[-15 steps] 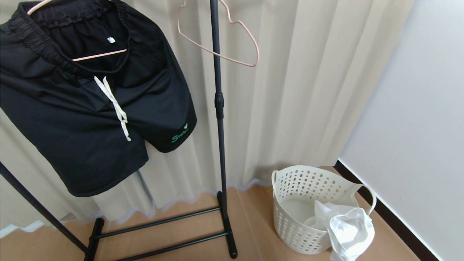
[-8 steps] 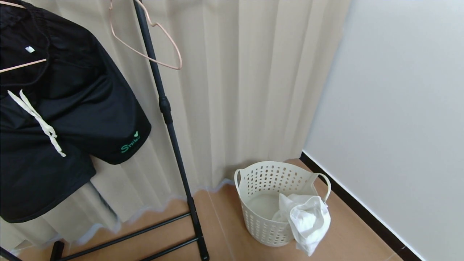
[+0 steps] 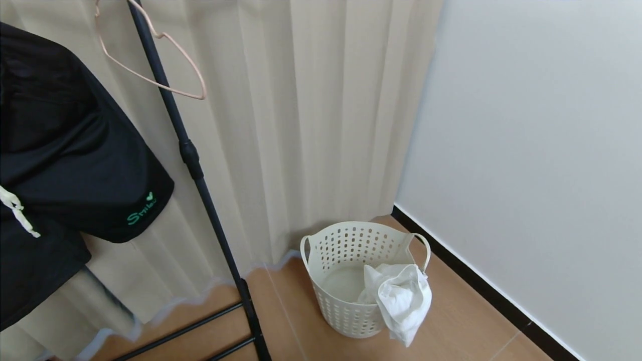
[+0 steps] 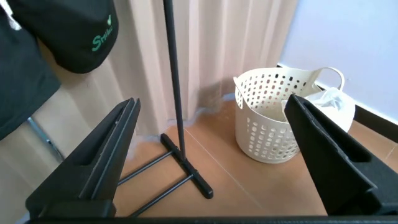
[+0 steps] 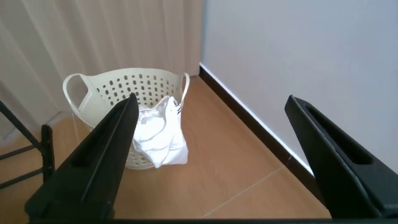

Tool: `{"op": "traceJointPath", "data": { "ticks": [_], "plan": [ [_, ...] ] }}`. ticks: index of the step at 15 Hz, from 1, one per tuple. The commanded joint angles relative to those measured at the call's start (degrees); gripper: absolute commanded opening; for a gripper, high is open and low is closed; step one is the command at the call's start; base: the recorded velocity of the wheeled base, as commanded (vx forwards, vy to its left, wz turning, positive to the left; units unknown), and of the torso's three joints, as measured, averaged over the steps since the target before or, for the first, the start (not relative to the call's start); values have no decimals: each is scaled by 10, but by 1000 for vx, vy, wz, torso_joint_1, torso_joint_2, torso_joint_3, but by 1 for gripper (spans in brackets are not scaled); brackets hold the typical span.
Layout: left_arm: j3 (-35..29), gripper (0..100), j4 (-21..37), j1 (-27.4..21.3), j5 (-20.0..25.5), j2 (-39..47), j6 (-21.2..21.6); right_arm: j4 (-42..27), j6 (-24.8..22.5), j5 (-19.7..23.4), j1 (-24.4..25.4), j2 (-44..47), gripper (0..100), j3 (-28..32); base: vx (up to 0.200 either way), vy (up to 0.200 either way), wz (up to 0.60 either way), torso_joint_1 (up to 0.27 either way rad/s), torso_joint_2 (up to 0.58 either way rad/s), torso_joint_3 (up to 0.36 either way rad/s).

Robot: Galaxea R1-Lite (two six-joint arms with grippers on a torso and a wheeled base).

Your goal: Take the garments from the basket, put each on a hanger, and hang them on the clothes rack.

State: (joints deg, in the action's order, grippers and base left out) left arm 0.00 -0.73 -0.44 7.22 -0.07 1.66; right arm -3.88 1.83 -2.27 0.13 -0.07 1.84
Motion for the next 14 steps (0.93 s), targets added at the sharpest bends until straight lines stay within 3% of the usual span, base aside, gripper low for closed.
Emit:
{"op": "traceJointPath", "data": {
  "ticks": [1, 3, 14],
  "plan": [
    [0, 100, -1, 0, 0, 1, 0, 0, -1, 0, 0, 1, 100, 0, 0, -200, 0, 2, 7, 7],
    [0, 100, -1, 0, 0, 1, -1, 0, -1, 0, 0, 1, 100, 0, 100, -200, 0, -5, 5, 2],
    [0, 100, 0, 0, 0, 1, -1, 0, -1, 0, 0, 1, 100, 0, 0, 0, 0, -5, 49, 14]
  ]
}}
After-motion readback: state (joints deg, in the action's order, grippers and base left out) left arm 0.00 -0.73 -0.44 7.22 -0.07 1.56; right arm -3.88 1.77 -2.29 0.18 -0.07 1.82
